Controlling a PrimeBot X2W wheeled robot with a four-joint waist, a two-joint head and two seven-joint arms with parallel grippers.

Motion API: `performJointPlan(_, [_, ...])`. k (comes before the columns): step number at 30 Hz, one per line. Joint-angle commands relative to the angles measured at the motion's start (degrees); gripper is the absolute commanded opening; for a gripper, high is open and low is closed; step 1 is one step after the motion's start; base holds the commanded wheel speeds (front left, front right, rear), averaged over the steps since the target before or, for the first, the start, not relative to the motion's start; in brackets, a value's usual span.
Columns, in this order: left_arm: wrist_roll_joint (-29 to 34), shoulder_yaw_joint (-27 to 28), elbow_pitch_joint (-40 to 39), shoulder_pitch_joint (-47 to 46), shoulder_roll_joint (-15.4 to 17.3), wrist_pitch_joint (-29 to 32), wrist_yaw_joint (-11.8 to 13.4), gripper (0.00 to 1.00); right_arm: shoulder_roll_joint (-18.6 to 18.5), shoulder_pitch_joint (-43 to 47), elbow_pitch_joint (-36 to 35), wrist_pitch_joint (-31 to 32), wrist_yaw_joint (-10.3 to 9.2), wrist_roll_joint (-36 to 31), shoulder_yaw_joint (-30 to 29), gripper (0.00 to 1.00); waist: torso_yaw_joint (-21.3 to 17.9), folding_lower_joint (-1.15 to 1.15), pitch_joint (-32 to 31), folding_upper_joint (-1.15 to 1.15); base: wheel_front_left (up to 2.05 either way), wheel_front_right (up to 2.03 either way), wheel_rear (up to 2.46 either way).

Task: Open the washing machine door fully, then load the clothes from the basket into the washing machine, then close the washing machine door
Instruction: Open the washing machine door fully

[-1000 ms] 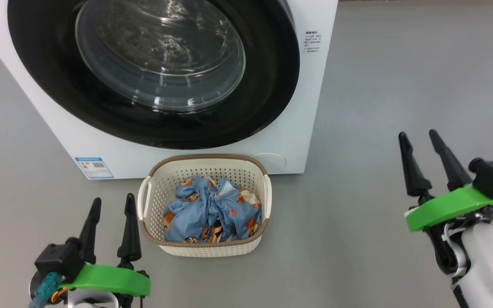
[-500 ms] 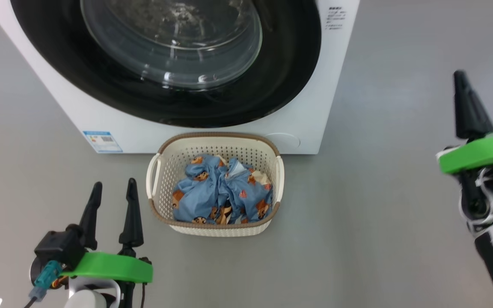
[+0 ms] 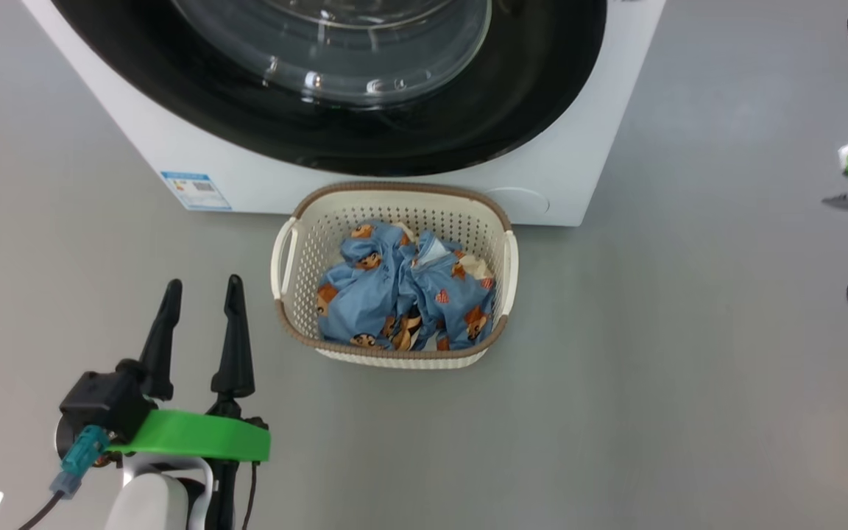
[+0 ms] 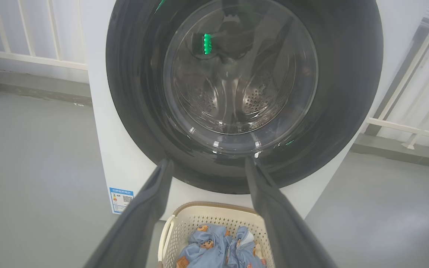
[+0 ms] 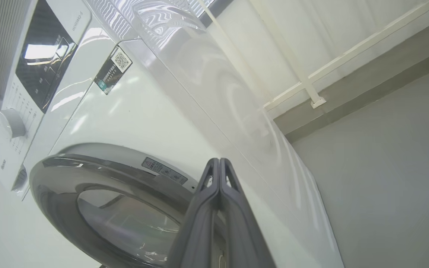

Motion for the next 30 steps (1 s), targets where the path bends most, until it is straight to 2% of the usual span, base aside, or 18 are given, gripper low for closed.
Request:
performJointPlan(1, [-0.69,1.32,-1.8,-1.92,0.7,-0.37,0.31,1.0,-1.04,-1.99,-0.96,1.76,0.33,3.1,1.01,0.0,1.02,0.0,1.36,0.0,0.0,0.0,0.0])
performJointPlan(7, [-1.24,0.73,-2.43,-2.71,0.7,-0.37,0.52,1.0,-1.59,-6.32,0.09,9.44,0.33,14.19,0.15,0.0,2.04,0.0,3.33,0.0,0.0,0.0,0.0])
performJointPlan(17, [-1.92,-0.63,-3.44,-3.59,0.7,-0.37,0.71,1.0,-2.0,-14.28,5.06,20.9,0.33,21.75,1.1,0.0,3.88,0.0,6.27,0.0,0.0,0.0,0.0])
performJointPlan(22, [-2.51,-1.05,-3.79,-3.89,0.7,-0.37,0.88,1.0,-2.44,-17.93,6.74,27.39,0.33,23.04,2.7,0.0,5.14,0.0,7.45,0.0,0.0,0.0,0.0])
performJointPlan(30, [-4.09,-2.1,-4.04,-4.05,0.7,-0.37,1.26,1.0,-2.2,-23.68,10.45,30.55,0.33,22.08,4.45,0.0,7.18,0.0,9.58,0.0,0.0,0.0,0.0])
